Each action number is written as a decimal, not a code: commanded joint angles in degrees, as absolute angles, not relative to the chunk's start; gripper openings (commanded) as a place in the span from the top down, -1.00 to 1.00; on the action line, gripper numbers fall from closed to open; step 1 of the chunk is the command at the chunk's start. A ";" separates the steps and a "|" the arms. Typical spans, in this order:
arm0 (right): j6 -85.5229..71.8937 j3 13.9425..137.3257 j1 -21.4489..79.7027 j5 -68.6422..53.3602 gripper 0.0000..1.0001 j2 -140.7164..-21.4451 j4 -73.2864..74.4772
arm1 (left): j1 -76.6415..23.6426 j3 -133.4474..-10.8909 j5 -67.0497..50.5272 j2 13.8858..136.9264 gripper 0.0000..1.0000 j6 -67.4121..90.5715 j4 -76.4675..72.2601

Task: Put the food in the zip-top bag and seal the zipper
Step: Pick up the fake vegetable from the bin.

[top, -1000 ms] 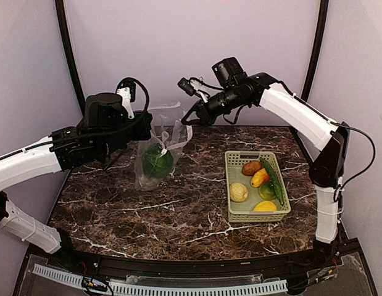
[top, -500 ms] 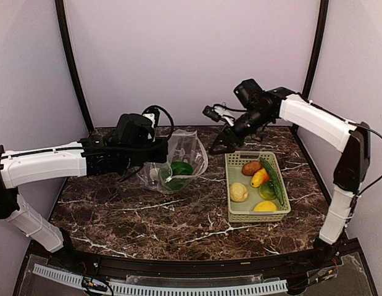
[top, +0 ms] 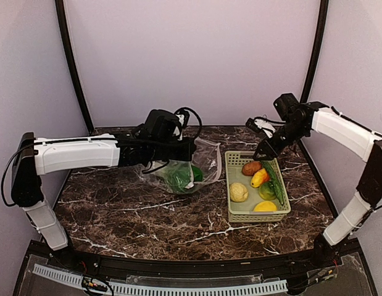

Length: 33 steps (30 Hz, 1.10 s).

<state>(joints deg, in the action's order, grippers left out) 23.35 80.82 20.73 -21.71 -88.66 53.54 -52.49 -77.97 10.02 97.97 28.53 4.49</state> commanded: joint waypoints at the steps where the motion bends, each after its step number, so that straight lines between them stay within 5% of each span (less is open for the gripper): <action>1: 18.76 81.65 17.24 -11.60 0.20 -93.56 52.89 | -52.02 -79.38 6.85 96.11 0.99 27.91 5.30; 14: 12.36 95.85 14.90 -5.34 0.21 -109.94 59.19 | -52.01 -77.05 7.76 94.02 0.98 32.58 6.26; 23: 10.62 94.77 14.94 -3.65 0.20 -112.59 59.61 | -52.08 -76.28 7.48 92.34 0.99 32.61 7.97; 33: 10.21 91.50 14.94 -5.49 0.45 -113.67 59.75 | -52.03 -76.65 7.52 93.18 0.99 33.55 7.98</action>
<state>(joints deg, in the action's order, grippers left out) 11.16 92.49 15.20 -4.54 -112.55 59.09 -52.27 -76.66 7.49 94.70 32.95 6.92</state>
